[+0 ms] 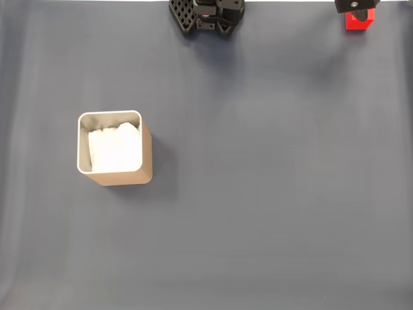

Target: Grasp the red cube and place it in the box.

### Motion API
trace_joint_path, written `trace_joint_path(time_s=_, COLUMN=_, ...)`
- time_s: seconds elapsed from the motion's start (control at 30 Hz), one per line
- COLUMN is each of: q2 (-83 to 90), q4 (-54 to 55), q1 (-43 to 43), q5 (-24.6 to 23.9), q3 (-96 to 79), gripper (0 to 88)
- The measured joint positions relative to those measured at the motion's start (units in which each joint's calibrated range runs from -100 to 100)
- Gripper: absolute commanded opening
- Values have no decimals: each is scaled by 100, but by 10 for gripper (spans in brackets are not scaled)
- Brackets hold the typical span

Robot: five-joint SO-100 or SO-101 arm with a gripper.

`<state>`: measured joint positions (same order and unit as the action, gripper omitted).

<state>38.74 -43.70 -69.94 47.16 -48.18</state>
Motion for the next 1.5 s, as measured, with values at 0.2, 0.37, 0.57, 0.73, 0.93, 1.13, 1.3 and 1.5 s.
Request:
trace_joint_path(time_s=0.2, q2=-27, q4=301, q1=8, q5=103, q3=-401, gripper=367)
trace_joint_path(time_s=0.37, q2=-36, q4=569, q1=30, q5=112, q3=-738, gripper=367)
trace_joint_path(time_s=0.57, q2=-45, q4=780, q1=30, q5=112, q3=-947, gripper=367)
trace_joint_path(time_s=0.73, q2=-152, q4=959, q1=30, q5=112, q3=-974, gripper=368)
trace_joint_path(time_s=0.93, q2=-357, q4=1202, q1=30, q5=161, q3=-974, gripper=370)
trace_joint_path(time_s=1.13, q2=-481, q4=1348, q1=120, q5=195, q3=-974, gripper=371)
trace_joint_path(time_s=1.3, q2=-606, q4=1446, q1=120, q5=210, q3=-974, gripper=371)
trace_joint_path(time_s=1.5, q2=-883, q4=1592, q1=128, q5=225, q3=-947, gripper=371)
